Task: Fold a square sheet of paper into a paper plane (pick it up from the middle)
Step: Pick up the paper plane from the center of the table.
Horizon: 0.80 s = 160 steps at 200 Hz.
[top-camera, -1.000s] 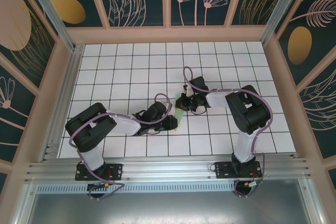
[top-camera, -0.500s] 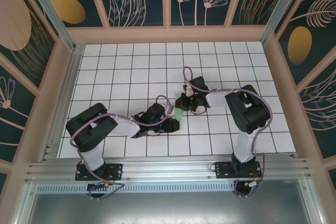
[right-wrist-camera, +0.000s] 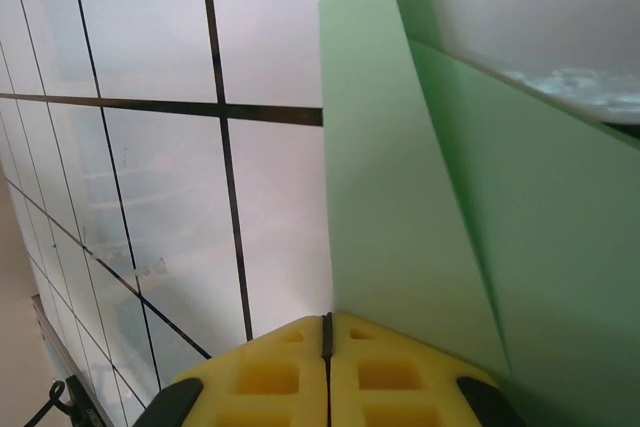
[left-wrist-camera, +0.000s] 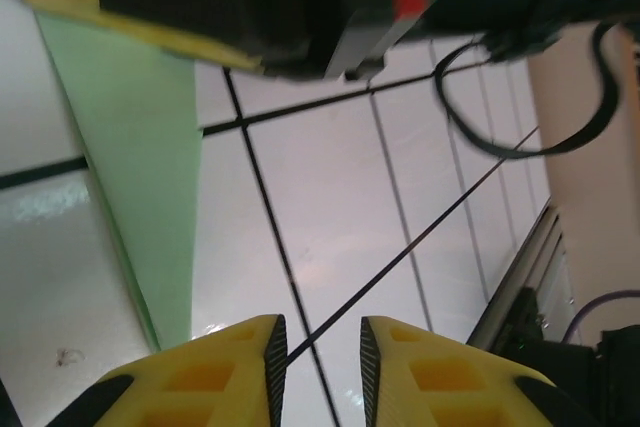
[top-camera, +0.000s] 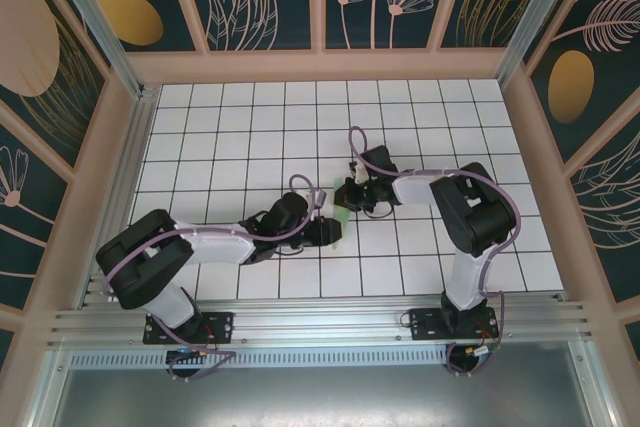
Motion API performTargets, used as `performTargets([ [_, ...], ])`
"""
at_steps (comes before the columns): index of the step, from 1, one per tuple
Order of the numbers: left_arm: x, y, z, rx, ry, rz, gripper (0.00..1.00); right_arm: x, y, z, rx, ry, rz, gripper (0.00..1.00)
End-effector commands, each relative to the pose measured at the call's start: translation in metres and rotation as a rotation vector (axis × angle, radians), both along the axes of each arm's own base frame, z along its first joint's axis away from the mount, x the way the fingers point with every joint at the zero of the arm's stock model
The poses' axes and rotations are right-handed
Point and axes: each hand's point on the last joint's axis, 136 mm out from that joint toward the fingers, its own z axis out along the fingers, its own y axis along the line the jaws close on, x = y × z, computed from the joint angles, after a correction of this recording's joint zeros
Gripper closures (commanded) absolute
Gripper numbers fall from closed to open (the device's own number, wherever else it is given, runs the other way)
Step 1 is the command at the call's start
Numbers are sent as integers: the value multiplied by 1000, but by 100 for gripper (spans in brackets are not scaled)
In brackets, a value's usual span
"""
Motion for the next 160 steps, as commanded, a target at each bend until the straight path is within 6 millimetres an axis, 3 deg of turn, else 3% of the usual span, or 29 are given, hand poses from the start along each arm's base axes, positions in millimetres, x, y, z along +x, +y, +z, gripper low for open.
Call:
performTargets([
  [1,17,22,1,29,-35,143,69,13,4,53,44,-121,3,84],
  [24,20,34,-8,82,-42,188,67,21,-2,85,69,-195,-28,70],
  [42,22,37,-13,134,-44,187,66,26,-17,95,40,-231,-91,62],
  [82,26,39,-26,328,-86,196,57,33,-80,102,-108,-301,-355,34],
  [111,28,27,-33,439,-108,171,55,27,-116,106,-137,-327,-504,13],
  [140,31,15,-39,514,-118,154,58,20,-130,103,-132,-315,-565,8],
  [144,30,15,-50,540,-107,144,59,20,-131,102,-133,-313,-569,9],
  [160,29,7,-54,533,-97,119,64,19,-133,98,-133,-298,-576,8],
])
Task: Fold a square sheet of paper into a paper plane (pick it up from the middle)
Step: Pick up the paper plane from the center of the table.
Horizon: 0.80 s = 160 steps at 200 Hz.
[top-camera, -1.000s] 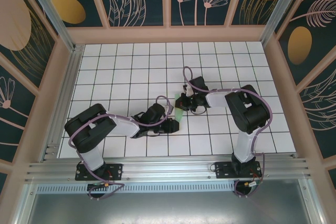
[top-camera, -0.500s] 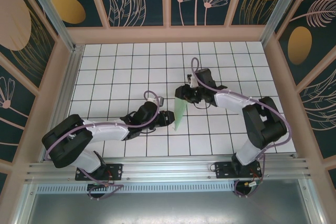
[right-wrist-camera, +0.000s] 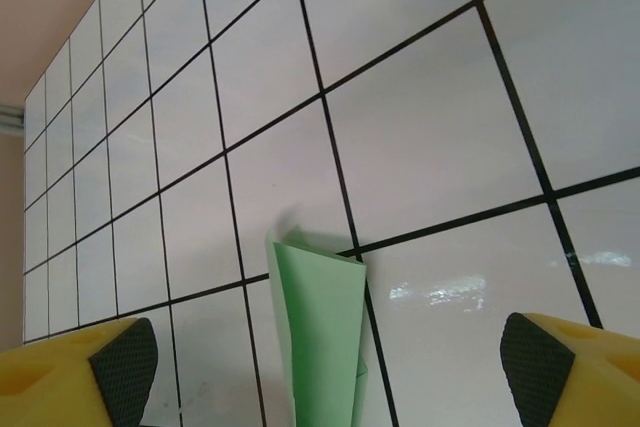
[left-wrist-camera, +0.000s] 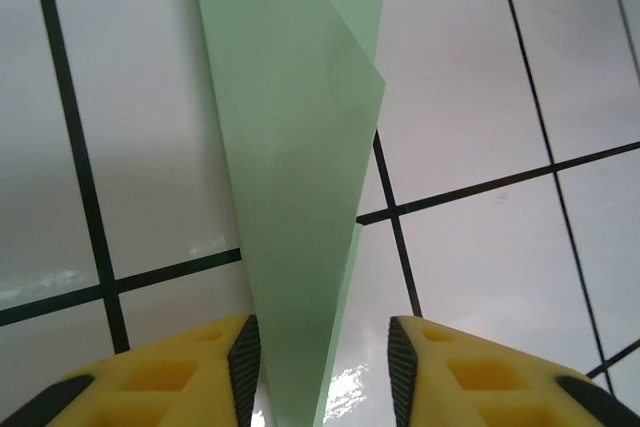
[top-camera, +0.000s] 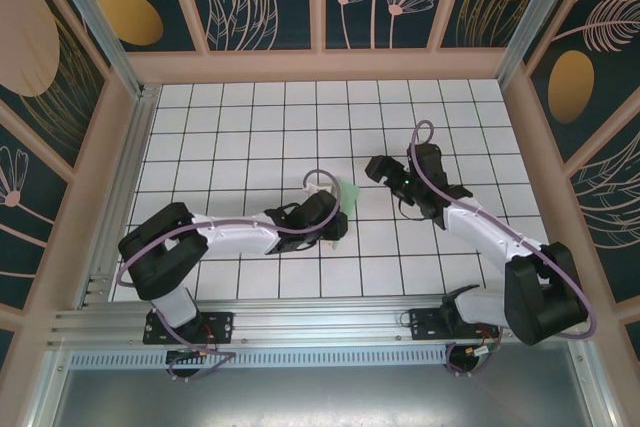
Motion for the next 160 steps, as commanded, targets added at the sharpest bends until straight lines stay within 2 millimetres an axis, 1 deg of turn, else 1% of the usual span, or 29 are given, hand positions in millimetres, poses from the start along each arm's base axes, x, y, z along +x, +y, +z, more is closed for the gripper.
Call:
performTargets([
  [1,-3,6,-18,105,18,-25,64,-1,-13,-4,-2,16,-68,8],
  [23,-3,1,-21,102,29,-41,64,-2,-13,-8,-2,28,-70,9],
  [42,-1,6,-26,142,33,-26,62,-2,-14,-8,0,29,-70,9],
  [59,-1,9,-28,159,37,-15,63,-2,-13,-8,4,31,-67,9],
  [92,-2,10,-21,112,34,15,69,-2,-11,-10,9,39,-56,9],
  [102,-3,9,-17,80,32,22,73,-2,-10,-10,13,40,-51,9],
  [117,-4,9,-13,32,39,40,77,-4,-8,-12,17,50,-39,9],
  [126,-5,10,-13,-5,52,48,81,-5,-6,-13,22,54,-29,10],
  [138,-6,13,-18,-44,74,65,85,-7,-3,-15,28,64,-15,10],
  [141,-5,11,-9,-76,65,69,85,-7,-3,-15,29,64,-11,10],
  [160,-3,14,-4,-165,82,90,89,-11,4,-16,35,74,19,10],
])
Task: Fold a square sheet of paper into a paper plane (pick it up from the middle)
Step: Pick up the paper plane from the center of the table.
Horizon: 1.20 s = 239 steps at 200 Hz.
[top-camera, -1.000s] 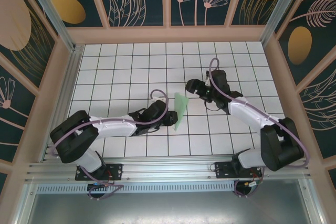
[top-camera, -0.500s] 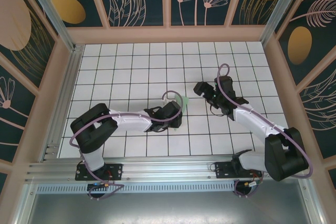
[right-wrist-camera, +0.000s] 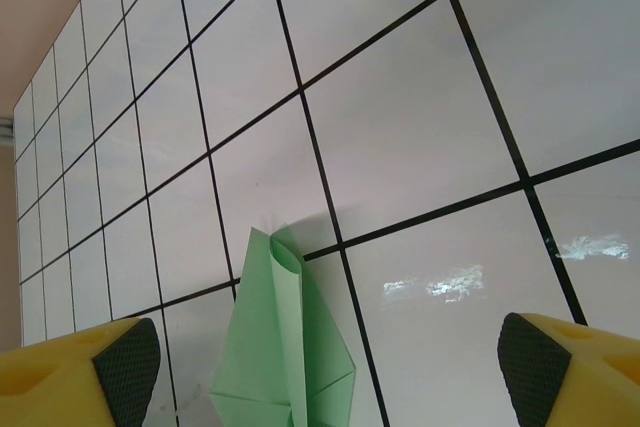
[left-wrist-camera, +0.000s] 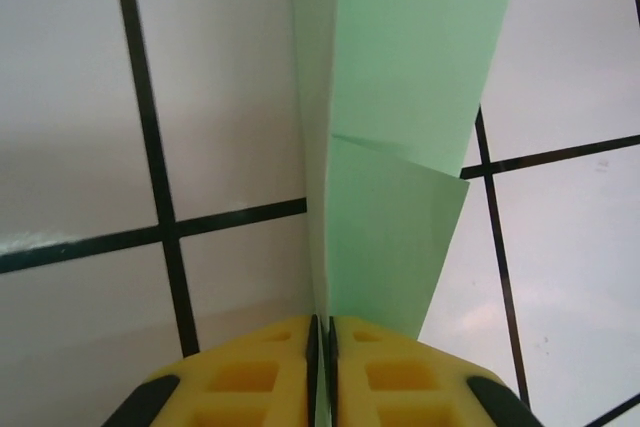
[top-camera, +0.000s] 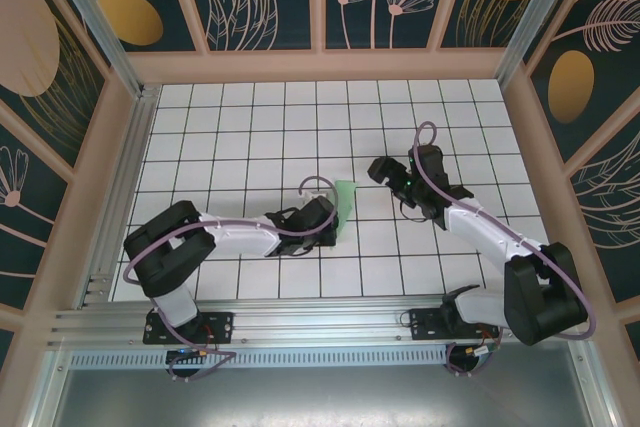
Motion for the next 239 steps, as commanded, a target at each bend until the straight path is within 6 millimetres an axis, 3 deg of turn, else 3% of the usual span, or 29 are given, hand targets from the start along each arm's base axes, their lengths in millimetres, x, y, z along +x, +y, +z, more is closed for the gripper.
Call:
performTargets([
  [1,8,-6,21,-172,0,49,89,-9,6,-11,17,44,30,10],
  [46,13,7,27,-345,34,116,94,-26,32,-19,-4,82,133,16],
  [104,7,20,13,-446,119,175,99,-59,90,-32,-15,133,306,25],
  [124,7,22,9,-429,126,179,99,-64,106,-34,-19,142,336,35],
  [183,7,21,6,-407,120,161,99,-60,125,-24,-65,117,317,58],
  [239,5,22,2,-402,122,157,99,-64,139,-39,-105,181,350,59],
])
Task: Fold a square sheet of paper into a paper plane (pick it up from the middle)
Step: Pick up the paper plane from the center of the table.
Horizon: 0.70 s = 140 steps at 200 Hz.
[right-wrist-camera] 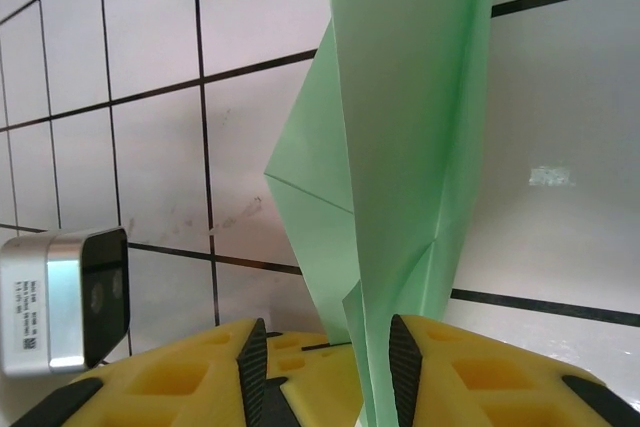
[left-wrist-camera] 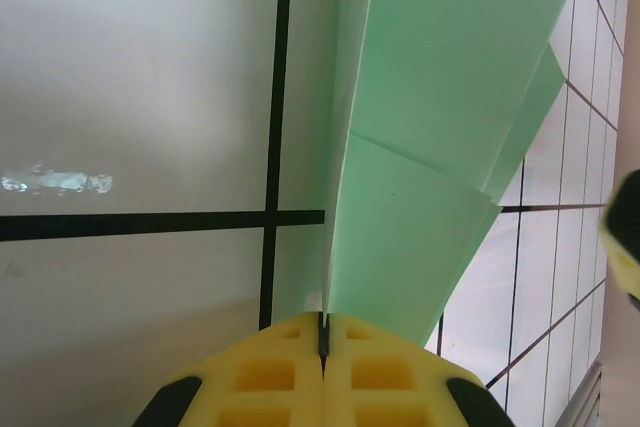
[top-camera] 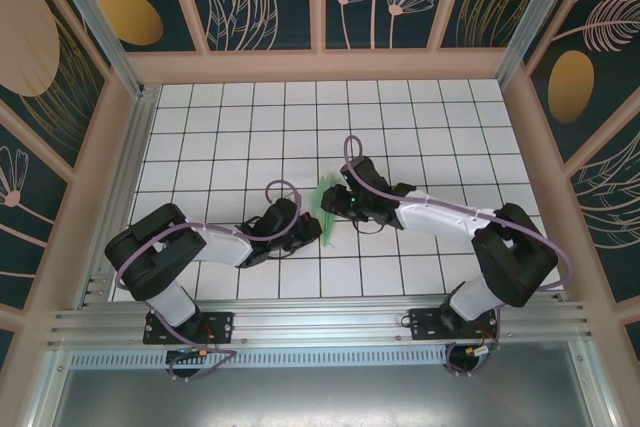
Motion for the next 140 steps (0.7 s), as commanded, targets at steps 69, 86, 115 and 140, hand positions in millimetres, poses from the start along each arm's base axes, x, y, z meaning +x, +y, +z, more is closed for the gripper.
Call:
performTargets([
  [69,1,0,-4,-1,-5,-6,99,-6,7,-27,-74,94,-5,58],
  [86,1,0,-5,-1,-3,-7,100,-7,7,-33,-86,105,-6,59],
  [115,0,0,-6,1,-2,-7,99,-4,8,-39,-109,116,-12,62],
  [140,0,1,-6,1,-2,-6,99,-3,8,-46,-142,140,-15,65],
])
